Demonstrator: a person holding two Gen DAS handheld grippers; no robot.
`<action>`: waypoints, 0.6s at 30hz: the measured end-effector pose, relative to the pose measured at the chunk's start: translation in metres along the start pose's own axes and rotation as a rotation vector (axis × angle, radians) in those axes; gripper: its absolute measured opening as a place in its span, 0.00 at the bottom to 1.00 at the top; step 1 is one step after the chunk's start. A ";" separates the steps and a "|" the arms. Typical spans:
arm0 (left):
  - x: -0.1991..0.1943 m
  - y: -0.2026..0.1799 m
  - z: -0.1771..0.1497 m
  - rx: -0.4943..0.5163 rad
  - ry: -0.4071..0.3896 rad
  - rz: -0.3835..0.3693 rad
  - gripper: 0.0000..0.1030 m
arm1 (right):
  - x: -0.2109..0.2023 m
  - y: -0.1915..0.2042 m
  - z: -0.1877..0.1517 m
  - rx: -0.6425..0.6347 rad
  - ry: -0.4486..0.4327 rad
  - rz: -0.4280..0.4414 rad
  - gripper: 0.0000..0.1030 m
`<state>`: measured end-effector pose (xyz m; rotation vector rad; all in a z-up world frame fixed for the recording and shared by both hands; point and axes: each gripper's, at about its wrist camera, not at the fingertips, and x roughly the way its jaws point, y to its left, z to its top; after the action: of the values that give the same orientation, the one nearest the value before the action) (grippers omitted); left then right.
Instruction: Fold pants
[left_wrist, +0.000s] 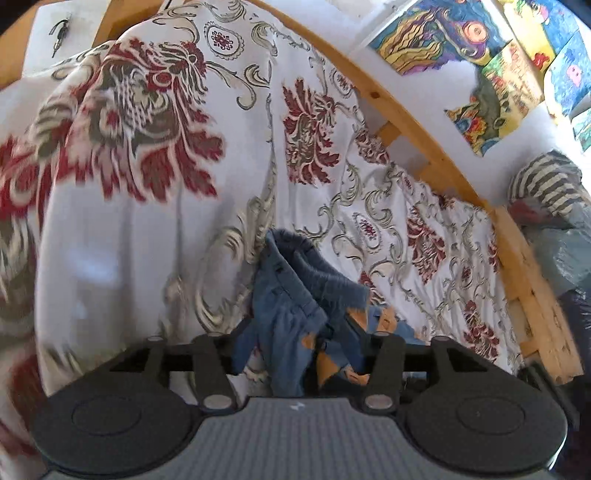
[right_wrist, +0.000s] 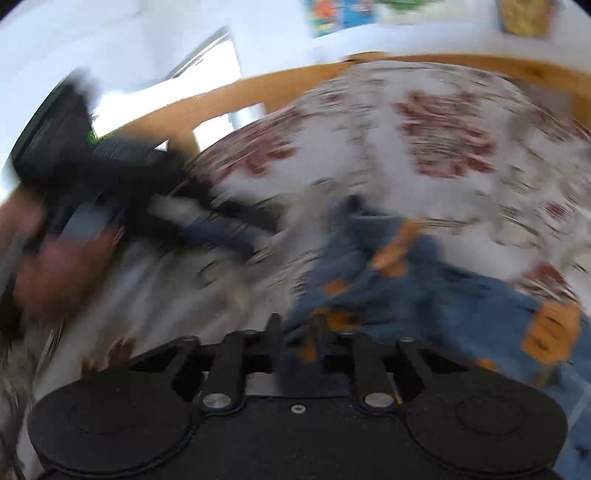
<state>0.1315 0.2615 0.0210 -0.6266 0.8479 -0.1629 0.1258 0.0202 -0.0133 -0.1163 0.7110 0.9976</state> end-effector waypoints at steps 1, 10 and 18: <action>0.003 -0.001 0.005 0.016 0.023 0.009 0.54 | 0.002 0.003 -0.002 -0.005 0.007 -0.014 0.23; 0.034 -0.046 0.006 0.260 0.092 0.133 0.58 | -0.031 -0.017 -0.009 0.046 -0.040 -0.205 0.33; 0.071 -0.084 -0.004 0.457 0.133 0.333 0.54 | -0.035 -0.047 -0.017 0.159 0.003 -0.194 0.34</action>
<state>0.1848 0.1652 0.0209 -0.0434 0.9905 -0.0911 0.1430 -0.0387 -0.0161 -0.0468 0.7640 0.7535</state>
